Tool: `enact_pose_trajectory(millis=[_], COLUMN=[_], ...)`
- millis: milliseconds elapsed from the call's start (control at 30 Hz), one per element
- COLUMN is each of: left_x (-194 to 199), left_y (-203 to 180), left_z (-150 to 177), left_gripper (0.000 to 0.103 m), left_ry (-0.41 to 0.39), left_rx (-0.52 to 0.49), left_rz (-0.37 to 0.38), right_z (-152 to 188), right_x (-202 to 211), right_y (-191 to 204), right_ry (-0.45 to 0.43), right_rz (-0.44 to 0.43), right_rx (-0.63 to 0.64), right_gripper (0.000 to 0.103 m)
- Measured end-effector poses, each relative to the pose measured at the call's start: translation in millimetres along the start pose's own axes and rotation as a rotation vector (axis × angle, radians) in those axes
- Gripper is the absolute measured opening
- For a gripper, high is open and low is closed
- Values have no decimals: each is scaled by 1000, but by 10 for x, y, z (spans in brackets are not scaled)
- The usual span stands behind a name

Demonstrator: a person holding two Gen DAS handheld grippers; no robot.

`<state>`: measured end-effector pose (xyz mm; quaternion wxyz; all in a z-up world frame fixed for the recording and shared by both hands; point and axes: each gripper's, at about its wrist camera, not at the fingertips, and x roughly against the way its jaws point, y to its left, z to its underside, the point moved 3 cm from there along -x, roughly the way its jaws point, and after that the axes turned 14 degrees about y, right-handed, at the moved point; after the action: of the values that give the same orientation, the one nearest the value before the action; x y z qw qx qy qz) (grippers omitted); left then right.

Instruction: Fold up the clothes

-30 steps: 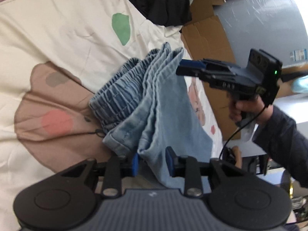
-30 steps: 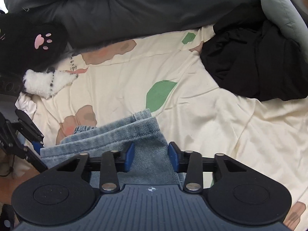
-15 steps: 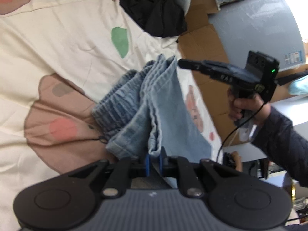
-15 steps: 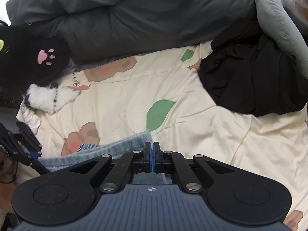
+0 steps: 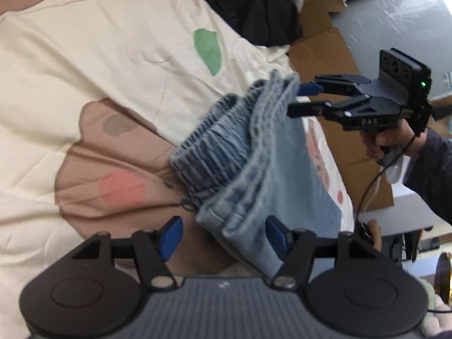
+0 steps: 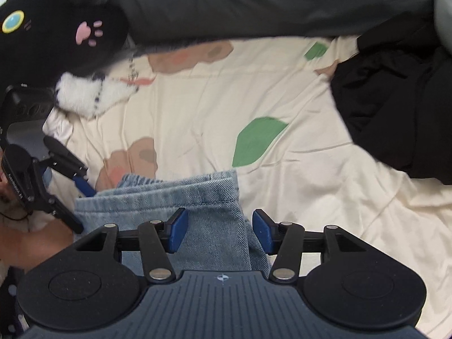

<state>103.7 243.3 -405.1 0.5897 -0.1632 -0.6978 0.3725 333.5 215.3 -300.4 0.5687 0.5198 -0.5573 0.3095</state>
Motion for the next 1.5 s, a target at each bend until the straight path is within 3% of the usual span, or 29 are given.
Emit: enact_pose_trajectory(millis=[100, 233, 433, 533, 600, 633, 833, 1067, 1233, 1433, 1500], left_x=[-50, -47, 8, 36, 80, 98, 121, 84, 44, 100, 176], left_y=[11, -53, -114, -189, -237, -269, -479, -390, -298, -282, -307], left_z=[-11, 21, 34, 28, 3, -17, -187, -367, -480, -515, -487], left_gripper=[66, 49, 36, 33, 31, 30, 27, 25, 25, 28, 29], left_ry=[-5, -7, -24, -26, -35, -40, -58, -75, -74, -63, -74], left_rx=[-3, -31, -46, -69, -61, -56, -141, -90, -56, -56, -77], left_rz=[32, 68, 92, 79, 115, 139, 106, 90, 60, 6, -43], right_z=[-34, -52, -62, -47, -19, -1, 102, 124, 63, 10, 43], right_x=[-114, -84, 78, 137, 173, 203, 382, 484, 314, 163, 256], right_y=[-37, -51, -7, -9, -18, -15, -78, -254, -353, -442, -417], right_ry=[40, 33, -10, -32, -50, -61, -105, -132, -106, -113, -148], right_rz=[-11, -44, -80, -87, -85, -87, -60, -12, 35, 91, 111], right_rx=[-2, -9, 11, 1, -20, -28, -84, -147, -195, -318, -345], right_gripper=[60, 59, 20, 13, 11, 11, 11, 11, 11, 19, 32])
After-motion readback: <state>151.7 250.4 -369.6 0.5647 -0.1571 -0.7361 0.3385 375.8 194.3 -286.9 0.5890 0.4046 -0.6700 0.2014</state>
